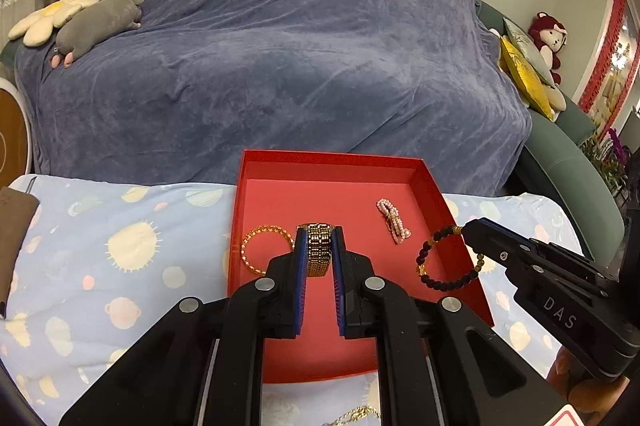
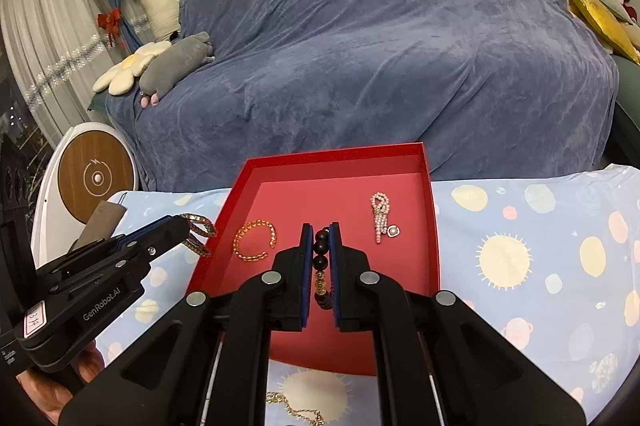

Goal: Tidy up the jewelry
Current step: 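Carry the gold watch and bead bracelet into the red box and release both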

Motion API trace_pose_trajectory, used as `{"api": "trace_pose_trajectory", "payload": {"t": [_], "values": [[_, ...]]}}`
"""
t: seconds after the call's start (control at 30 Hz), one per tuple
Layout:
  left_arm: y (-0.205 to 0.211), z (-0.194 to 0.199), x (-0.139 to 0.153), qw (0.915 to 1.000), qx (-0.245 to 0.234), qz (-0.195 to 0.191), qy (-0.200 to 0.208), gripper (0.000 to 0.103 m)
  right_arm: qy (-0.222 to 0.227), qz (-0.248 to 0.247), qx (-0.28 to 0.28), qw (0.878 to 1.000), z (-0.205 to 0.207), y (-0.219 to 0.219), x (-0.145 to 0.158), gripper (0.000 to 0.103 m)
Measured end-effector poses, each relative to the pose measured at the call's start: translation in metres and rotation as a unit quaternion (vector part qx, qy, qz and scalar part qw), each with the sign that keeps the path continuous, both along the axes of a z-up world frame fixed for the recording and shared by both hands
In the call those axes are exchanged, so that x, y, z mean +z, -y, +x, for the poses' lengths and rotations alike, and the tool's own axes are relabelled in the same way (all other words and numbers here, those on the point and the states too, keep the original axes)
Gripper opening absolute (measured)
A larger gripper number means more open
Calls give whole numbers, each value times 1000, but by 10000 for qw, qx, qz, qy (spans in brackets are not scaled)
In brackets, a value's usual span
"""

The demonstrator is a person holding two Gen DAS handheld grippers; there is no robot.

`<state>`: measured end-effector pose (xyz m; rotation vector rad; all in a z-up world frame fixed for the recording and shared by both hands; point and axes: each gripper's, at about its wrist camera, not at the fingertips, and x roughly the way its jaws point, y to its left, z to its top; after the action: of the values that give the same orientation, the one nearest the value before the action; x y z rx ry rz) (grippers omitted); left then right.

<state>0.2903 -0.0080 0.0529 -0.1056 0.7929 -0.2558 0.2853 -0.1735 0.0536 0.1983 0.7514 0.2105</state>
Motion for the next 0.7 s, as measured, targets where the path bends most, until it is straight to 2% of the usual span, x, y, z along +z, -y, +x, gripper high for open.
{"api": "trace_pose_trajectory", "payload": {"t": [0.3,0.5,0.7], "values": [[16,29,-33,9997,-8,79,-239,9,-205,-98,-155,9996,23,11,-31,7],[21,40,-44,9993,-8,211,-304,10,-301,-148,-195,9992,31,15,-45,7],[21,44,-50,9992,8,240,-327,10,-287,-177,-201,9992,34,16,-48,7]]}}
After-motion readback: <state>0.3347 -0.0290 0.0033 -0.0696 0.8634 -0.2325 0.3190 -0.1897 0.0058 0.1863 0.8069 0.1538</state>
